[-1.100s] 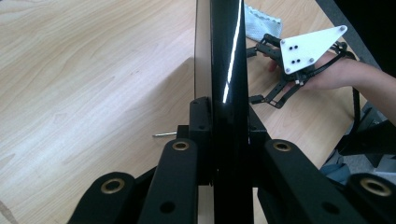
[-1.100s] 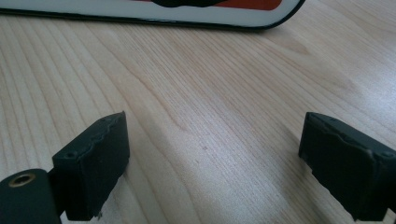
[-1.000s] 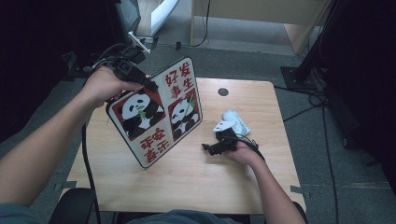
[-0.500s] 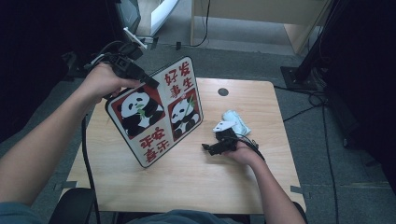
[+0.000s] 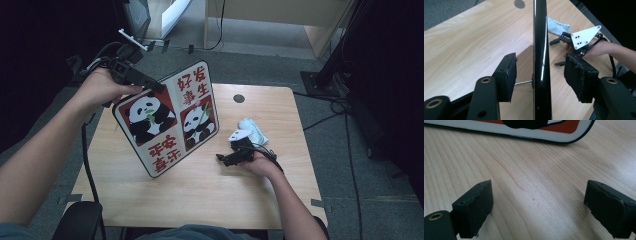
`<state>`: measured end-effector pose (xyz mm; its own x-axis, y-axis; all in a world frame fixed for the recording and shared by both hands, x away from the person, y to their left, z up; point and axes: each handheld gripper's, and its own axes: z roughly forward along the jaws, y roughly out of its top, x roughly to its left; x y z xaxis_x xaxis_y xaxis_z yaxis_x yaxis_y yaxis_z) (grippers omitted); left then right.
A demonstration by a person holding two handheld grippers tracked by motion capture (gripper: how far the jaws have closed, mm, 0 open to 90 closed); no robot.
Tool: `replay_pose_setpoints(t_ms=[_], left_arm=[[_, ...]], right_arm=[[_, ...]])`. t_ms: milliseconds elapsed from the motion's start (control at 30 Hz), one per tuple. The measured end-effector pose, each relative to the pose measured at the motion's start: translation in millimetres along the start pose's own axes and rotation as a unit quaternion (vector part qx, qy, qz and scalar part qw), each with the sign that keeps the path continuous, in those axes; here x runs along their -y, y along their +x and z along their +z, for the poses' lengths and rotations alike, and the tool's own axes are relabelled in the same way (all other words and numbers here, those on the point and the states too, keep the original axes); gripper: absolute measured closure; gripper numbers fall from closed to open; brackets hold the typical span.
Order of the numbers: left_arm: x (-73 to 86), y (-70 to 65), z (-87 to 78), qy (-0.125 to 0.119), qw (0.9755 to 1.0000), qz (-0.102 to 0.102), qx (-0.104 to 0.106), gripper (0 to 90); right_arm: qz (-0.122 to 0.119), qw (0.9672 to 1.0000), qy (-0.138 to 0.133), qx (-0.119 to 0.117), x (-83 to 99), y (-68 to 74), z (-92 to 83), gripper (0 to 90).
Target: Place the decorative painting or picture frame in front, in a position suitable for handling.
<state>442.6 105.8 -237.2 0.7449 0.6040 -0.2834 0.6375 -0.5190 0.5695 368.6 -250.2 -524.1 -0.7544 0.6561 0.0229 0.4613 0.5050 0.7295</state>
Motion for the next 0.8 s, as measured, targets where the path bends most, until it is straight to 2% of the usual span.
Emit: replay_pose_setpoints(t_ms=[300,367,500,667,800], left_arm=[[16.1,-1.1,-14.8,-0.022,0.9995,0.019,-0.011,38.4],[20.6,-1.4,-18.4,-0.036,0.9991,0.019,-0.012,37.8],[29.2,0.2,-22.5,-0.042,0.9987,0.017,-0.023,37.6],[39.4,0.9,-27.6,-0.065,0.9974,0.019,-0.024,33.2],[46.2,0.4,-31.9,-0.081,0.9961,0.016,-0.031,29.9]], right_arm=[[0.000,1.0000,0.000,0.000,0.0,0.1,0.0,8.9],[0.001,1.0000,0.001,0.002,0.0,0.2,0.0,8.0],[0.016,0.9997,0.009,0.017,-1.5,0.2,2.6,1.6],[0.025,0.9993,0.012,0.026,-2.9,1.5,4.1,1.1],[0.024,0.9993,0.013,0.024,-3.4,1.2,4.6,0.1]])
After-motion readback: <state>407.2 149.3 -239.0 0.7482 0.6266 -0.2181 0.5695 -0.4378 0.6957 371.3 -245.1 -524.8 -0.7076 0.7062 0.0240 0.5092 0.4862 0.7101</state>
